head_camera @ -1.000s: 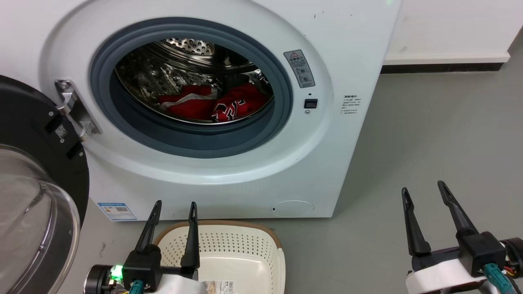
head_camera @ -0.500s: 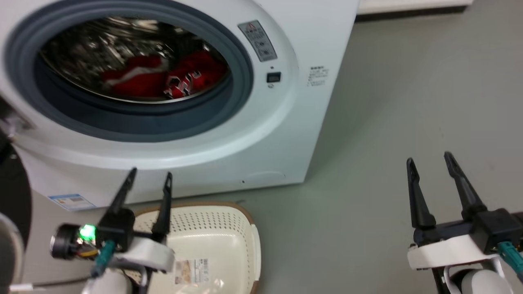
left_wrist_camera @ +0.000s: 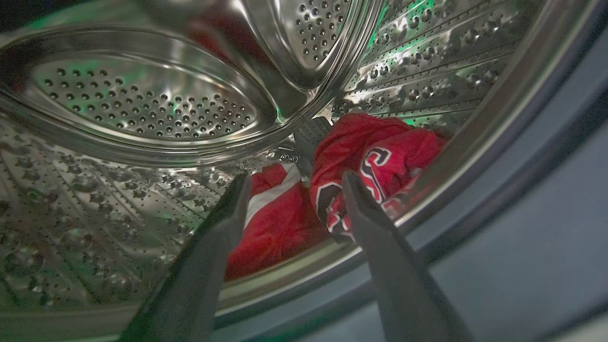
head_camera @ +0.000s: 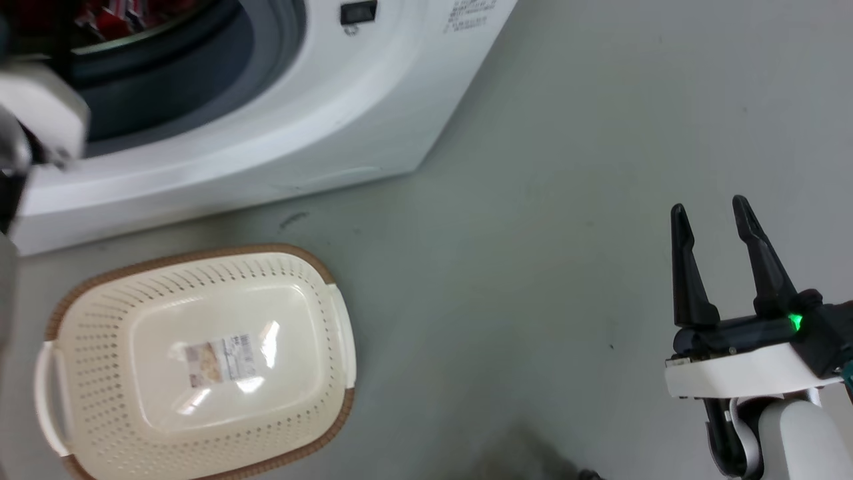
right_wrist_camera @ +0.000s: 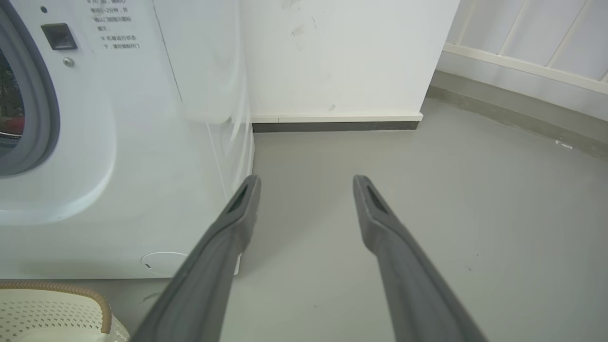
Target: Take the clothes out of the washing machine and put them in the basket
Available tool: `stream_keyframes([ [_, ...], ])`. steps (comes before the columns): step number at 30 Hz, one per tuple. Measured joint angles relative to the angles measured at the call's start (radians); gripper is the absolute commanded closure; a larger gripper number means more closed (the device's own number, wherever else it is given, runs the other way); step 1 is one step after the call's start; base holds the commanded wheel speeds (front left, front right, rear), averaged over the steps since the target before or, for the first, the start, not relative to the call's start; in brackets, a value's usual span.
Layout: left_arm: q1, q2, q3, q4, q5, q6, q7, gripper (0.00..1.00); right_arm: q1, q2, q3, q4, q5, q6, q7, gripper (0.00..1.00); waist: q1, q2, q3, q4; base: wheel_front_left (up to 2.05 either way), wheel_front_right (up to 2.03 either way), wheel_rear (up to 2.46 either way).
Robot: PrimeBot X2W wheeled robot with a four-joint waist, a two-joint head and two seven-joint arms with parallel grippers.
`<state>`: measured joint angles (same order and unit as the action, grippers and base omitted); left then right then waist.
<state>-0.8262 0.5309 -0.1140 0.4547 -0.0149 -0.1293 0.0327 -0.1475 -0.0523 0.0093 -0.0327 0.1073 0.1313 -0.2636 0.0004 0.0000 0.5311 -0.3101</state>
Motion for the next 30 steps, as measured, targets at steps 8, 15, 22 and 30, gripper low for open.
stream_keyframes([
  [8, -0.435, 0.166, -0.233, 0.125, -0.107, -0.001, 0.354, 0.00, -0.035, 0.000, 0.025, -0.012, 0.047, 0.000, 0.000, 0.00, 0.0000, 0.0000, 0.178, -0.063, 0.00, 0.00, 0.00],
  [15, -0.691, 0.276, -0.359, 0.227, -0.182, -0.001, 0.556, 0.00, -0.044, 0.000, 0.060, -0.030, 0.085, 0.000, 0.000, 0.00, 0.0000, 0.0000, 0.287, -0.124, 0.00, 0.00, 0.00],
  [22, -0.819, 0.327, -0.420, 0.309, -0.235, -0.001, 0.672, 0.00, -0.041, 0.001, 0.083, -0.049, 0.101, 0.000, 0.000, 0.00, -0.0001, 0.0000, 0.352, -0.170, 0.00, 0.00, 0.00],
  [30, -0.876, 0.346, -0.493, 0.365, -0.250, -0.001, 0.730, 0.00, -0.031, 0.001, 0.079, -0.064, 0.104, 0.000, 0.000, 0.00, -0.0002, 0.0000, 0.381, -0.164, 0.00, 0.00, 0.00],
])
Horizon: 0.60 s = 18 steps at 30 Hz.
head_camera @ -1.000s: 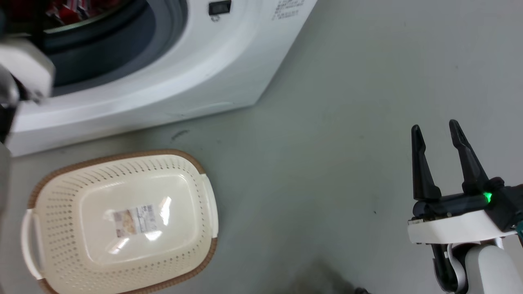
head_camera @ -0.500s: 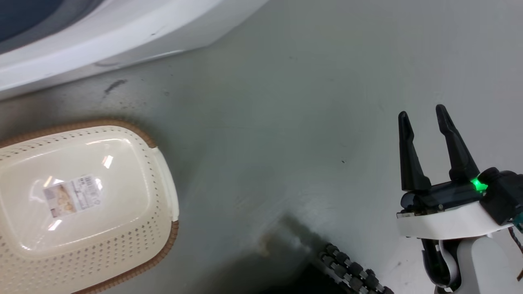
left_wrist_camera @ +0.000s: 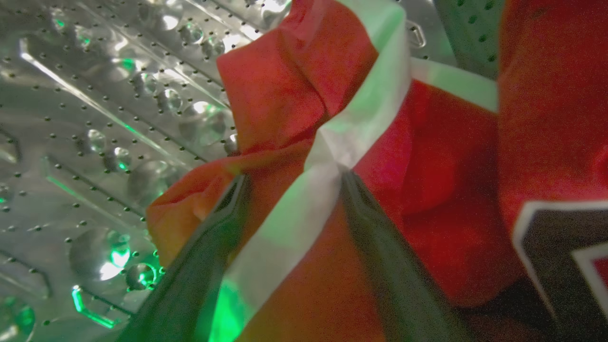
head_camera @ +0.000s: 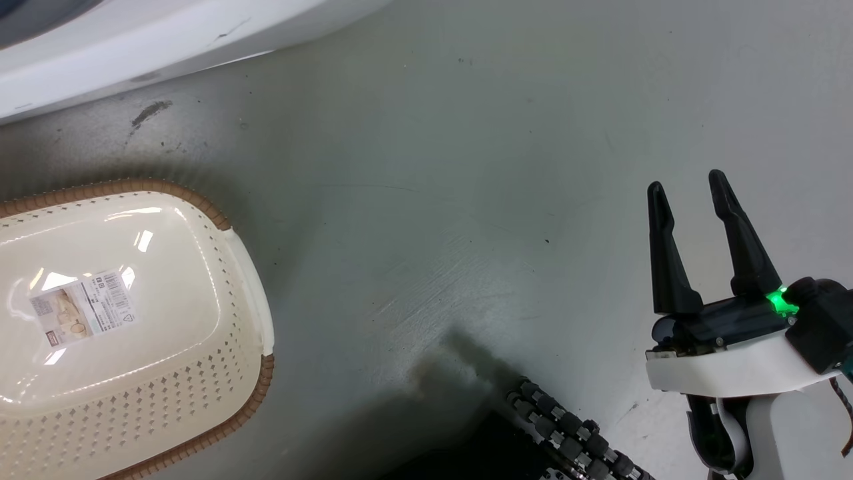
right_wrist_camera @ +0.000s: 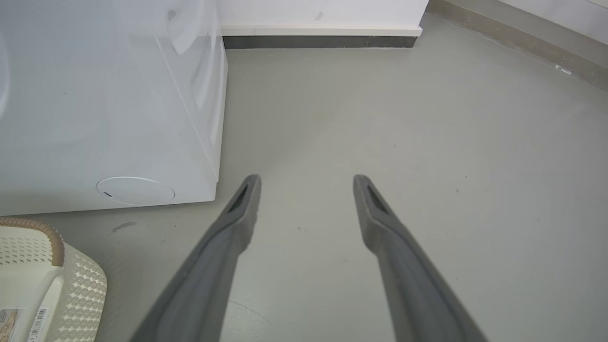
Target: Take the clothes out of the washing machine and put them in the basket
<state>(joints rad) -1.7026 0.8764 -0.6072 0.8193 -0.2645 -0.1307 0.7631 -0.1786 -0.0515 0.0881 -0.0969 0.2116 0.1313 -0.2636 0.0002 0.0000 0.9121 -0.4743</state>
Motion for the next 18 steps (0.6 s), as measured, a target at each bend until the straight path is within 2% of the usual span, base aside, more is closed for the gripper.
stream_keyframes([
  [5, -0.012, -0.002, -0.020, 0.023, -0.027, 0.000, 0.004, 0.00, 0.000, 0.000, 0.002, -0.003, -0.001, 0.000, 0.000, 0.00, -0.0002, 0.0000, 0.006, 0.005, 0.00, 0.00, 0.00],
  [6, -0.015, -0.003, -0.020, 0.028, -0.037, 0.000, 0.004, 0.55, 0.000, 0.000, 0.001, -0.004, -0.001, 0.000, 0.000, 0.00, -0.0002, 0.0000, 0.007, 0.006, 0.00, 0.00, 0.00],
  [7, -0.019, -0.005, -0.022, 0.031, -0.041, 0.000, 0.004, 1.00, 0.000, 0.000, 0.000, -0.006, -0.001, 0.000, 0.000, 0.00, -0.0002, 0.0000, 0.007, 0.007, 0.00, 0.00, 0.00],
  [14, -0.023, -0.005, -0.032, 0.043, -0.059, 0.000, -0.059, 1.00, -0.006, 0.000, 0.005, -0.014, -0.004, 0.000, 0.000, 0.00, -0.0002, 0.0000, 0.004, 0.010, 0.00, 0.00, 0.00],
  [18, -0.020, -0.003, -0.032, 0.050, -0.067, 0.006, -0.134, 1.00, -0.031, 0.000, 0.007, -0.016, -0.010, 0.000, 0.000, 0.00, -0.0001, 0.0000, -0.008, 0.009, 0.00, 0.00, 0.00],
])
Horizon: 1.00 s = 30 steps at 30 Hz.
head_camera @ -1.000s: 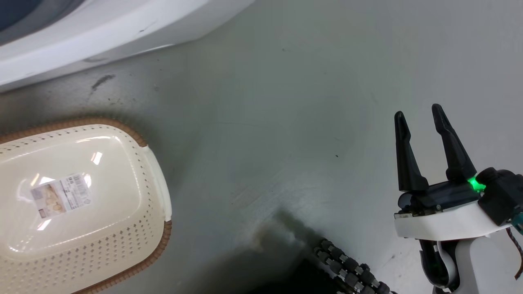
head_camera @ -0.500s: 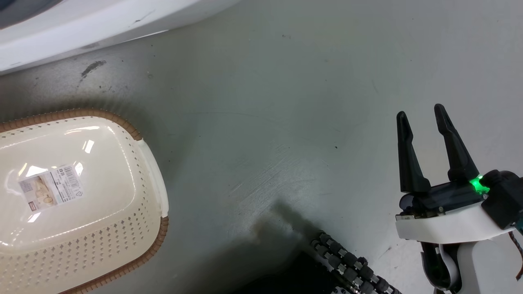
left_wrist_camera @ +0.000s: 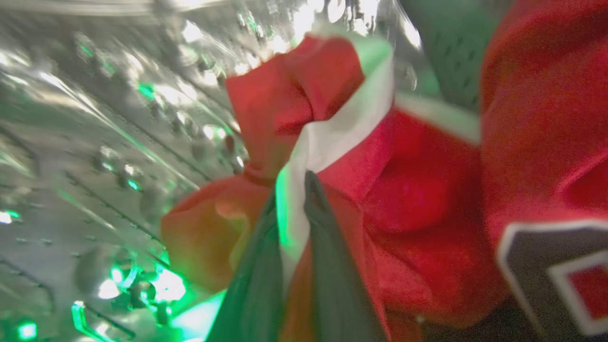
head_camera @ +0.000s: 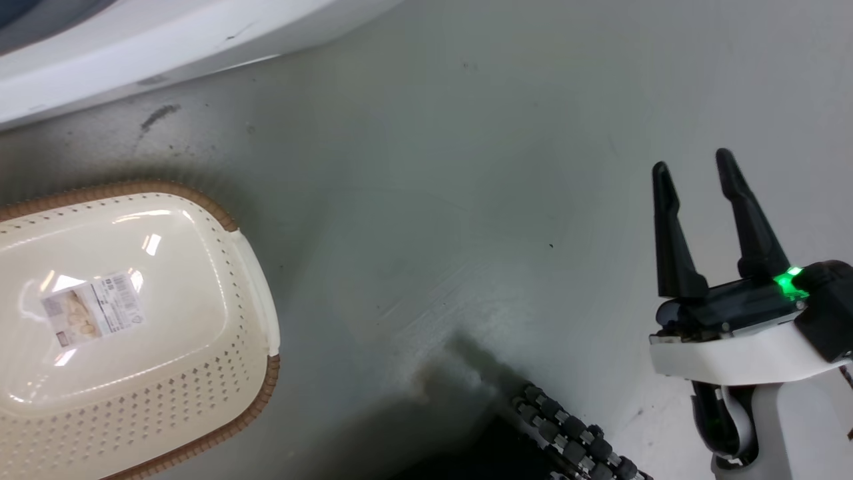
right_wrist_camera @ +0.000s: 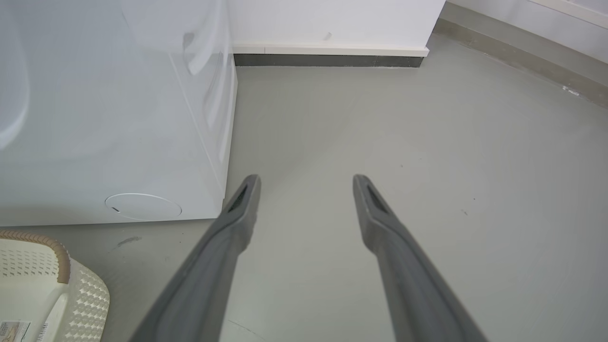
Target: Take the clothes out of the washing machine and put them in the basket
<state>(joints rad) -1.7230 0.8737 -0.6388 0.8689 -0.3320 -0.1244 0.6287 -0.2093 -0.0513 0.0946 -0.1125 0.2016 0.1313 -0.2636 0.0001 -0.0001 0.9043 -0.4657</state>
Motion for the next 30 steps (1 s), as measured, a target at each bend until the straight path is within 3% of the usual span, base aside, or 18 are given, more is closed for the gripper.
stream_keyframes([
  [5, 0.073, -0.052, 0.016, 0.017, -0.036, 0.030, -0.166, 1.00, -0.015, 0.000, -0.038, 0.012, -0.011, 0.000, 0.000, 0.00, 0.0000, 0.0000, -0.048, 0.020, 0.00, 0.00, 0.00],
  [15, 0.310, -0.227, 0.079, 0.054, -0.146, 0.098, -0.582, 1.00, -0.024, 0.001, -0.096, 0.025, -0.079, 0.000, 0.000, 0.00, -0.0002, 0.0000, -0.207, 0.099, 0.00, 0.00, 0.00],
  [22, 0.480, -0.331, 0.094, 0.072, -0.193, 0.108, -0.811, 1.00, -0.004, 0.001, -0.123, 0.034, -0.134, 0.000, 0.000, 0.00, -0.0003, 0.0001, -0.340, 0.164, 0.00, 0.00, 0.00],
  [27, 0.600, -0.390, 0.123, 0.049, -0.223, 0.117, -0.883, 1.00, 0.026, 0.001, -0.128, 0.042, -0.168, 0.000, 0.000, 0.00, -0.0004, 0.0001, -0.432, 0.210, 0.00, 0.00, 0.00],
  [30, 0.678, -0.412, 0.186, -0.036, -0.248, 0.135, -0.889, 1.00, 0.038, 0.001, -0.136, 0.047, -0.177, 0.000, 0.000, 0.00, -0.0003, 0.0001, -0.481, 0.236, 0.00, 0.00, 0.00],
])
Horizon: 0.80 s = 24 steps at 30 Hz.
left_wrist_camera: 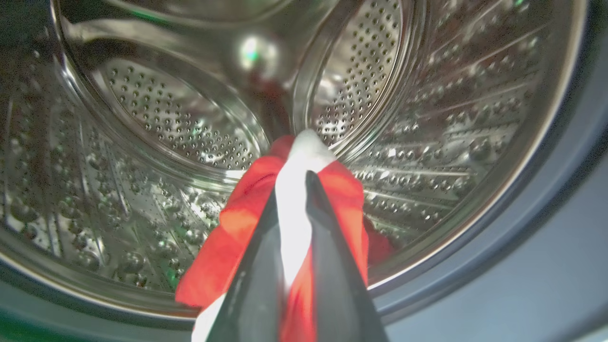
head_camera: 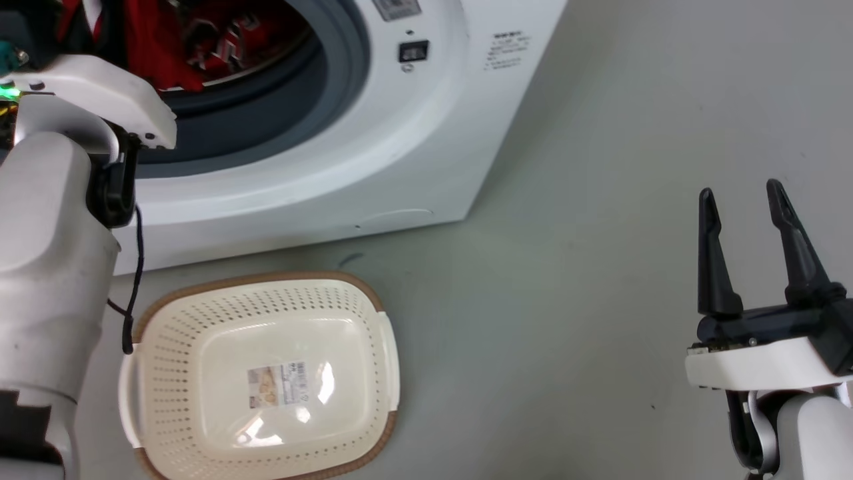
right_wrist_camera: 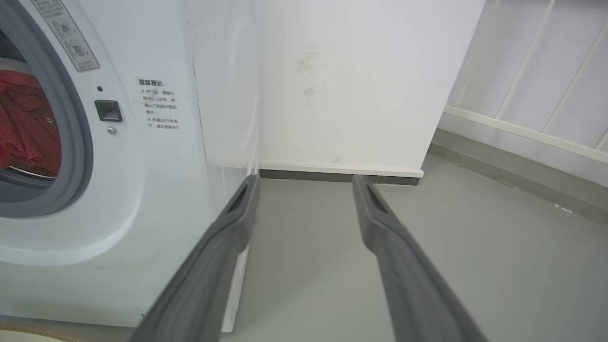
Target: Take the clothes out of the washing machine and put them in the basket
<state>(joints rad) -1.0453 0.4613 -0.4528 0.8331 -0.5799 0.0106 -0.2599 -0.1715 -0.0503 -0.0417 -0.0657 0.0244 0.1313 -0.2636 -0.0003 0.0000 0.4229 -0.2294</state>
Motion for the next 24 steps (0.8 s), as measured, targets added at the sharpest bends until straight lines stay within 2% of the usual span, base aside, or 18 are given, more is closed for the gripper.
stream_keyframes([
  [6, 0.183, -0.029, 0.126, -0.237, 0.070, 0.034, -0.002, 1.00, 0.021, 0.000, -0.010, 0.005, -0.018, 0.000, 0.000, 0.00, 0.0000, 0.0000, -0.076, 0.055, 0.00, 0.00, 0.00],
  [10, 0.291, -0.064, 0.188, -0.363, 0.126, 0.033, -0.003, 1.00, 0.037, 0.000, -0.018, 0.010, -0.030, 0.000, 0.000, 0.00, 0.0000, 0.0000, -0.123, 0.083, 0.00, 0.00, 0.00],
  [16, 0.457, -0.111, 0.233, -0.508, 0.192, 0.002, -0.003, 1.00, 0.063, 0.000, -0.025, 0.019, -0.043, 0.000, 0.000, 0.00, 0.0001, 0.0000, -0.185, 0.122, 0.00, 0.00, 0.00],
  [24, 0.677, -0.131, 0.241, -0.683, 0.235, -0.037, -0.003, 1.00, 0.091, 0.000, -0.038, 0.027, -0.044, 0.000, 0.000, 0.00, 0.0001, 0.0000, -0.239, 0.169, 0.00, 0.00, 0.00],
])
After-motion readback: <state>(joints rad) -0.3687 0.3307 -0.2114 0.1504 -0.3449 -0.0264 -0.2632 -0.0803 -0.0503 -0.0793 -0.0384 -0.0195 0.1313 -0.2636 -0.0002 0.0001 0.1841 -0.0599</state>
